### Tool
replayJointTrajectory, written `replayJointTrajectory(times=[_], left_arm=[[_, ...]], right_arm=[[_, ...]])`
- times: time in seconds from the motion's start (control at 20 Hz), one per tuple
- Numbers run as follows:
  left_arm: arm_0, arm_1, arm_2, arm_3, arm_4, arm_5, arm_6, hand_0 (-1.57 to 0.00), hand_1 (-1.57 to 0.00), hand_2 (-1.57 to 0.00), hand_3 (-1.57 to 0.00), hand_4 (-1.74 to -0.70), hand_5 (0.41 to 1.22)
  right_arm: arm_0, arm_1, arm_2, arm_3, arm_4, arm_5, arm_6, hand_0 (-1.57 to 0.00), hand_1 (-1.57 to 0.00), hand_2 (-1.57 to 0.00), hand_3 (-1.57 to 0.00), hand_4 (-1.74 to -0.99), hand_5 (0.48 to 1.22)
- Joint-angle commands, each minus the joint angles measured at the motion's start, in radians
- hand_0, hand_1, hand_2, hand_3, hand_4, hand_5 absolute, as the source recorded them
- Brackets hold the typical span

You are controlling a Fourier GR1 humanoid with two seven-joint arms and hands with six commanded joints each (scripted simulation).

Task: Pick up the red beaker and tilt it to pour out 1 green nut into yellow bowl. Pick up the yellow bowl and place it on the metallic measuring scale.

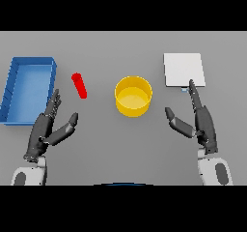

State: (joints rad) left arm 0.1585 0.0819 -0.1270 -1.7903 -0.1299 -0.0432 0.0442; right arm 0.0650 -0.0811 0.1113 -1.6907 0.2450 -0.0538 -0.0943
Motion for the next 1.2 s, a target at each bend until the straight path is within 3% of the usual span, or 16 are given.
replayJointTrajectory(times=[0.0,0.25,0.7,0.8,1.15], left_arm=[[-0.032,-0.003,-0.001,0.016,-0.008,0.005,0.034,0.0,0.0,0.0,0.0,-1.14,0.65],[-0.17,-0.002,0.045,0.182,0.008,0.001,0.064,0.0,0.0,0.0,0.0,-1.16,0.645],[-0.407,-0.001,0.104,0.51,-0.002,-0.006,-0.056,0.0,0.0,0.0,0.0,-1.19,0.641],[-0.447,-0.008,0.104,0.56,-0.019,0.007,-0.076,0.0,0.0,0.0,0.0,-1.2,0.651],[-0.564,-0.023,0.121,0.715,-0.058,0.054,-0.086,0.0,0.0,0.0,0.0,-1.2,0.671]], right_arm=[[0.006,0.001,0.003,0.001,-0.002,0.007,0.005,0.0,0.0,0.0,0.0,-1.131,0.607],[-0.015,-0.001,-0.012,0.018,-0.062,0.051,0.005,0.0,0.0,0.0,0.0,-1.197,0.627],[0.001,-0.005,-0.015,0.022,-0.066,0.058,-0.024,0.0,0.0,0.0,0.0,-1.222,0.626],[-0.009,0.004,-0.012,0.018,-0.063,0.051,-0.004,0.0,0.0,0.0,0.0,-1.222,0.627],[0.013,0.005,-0.012,0.006,-0.075,0.06,-0.008,0.0,0.0,0.0,0.0,-1.238,0.638]])
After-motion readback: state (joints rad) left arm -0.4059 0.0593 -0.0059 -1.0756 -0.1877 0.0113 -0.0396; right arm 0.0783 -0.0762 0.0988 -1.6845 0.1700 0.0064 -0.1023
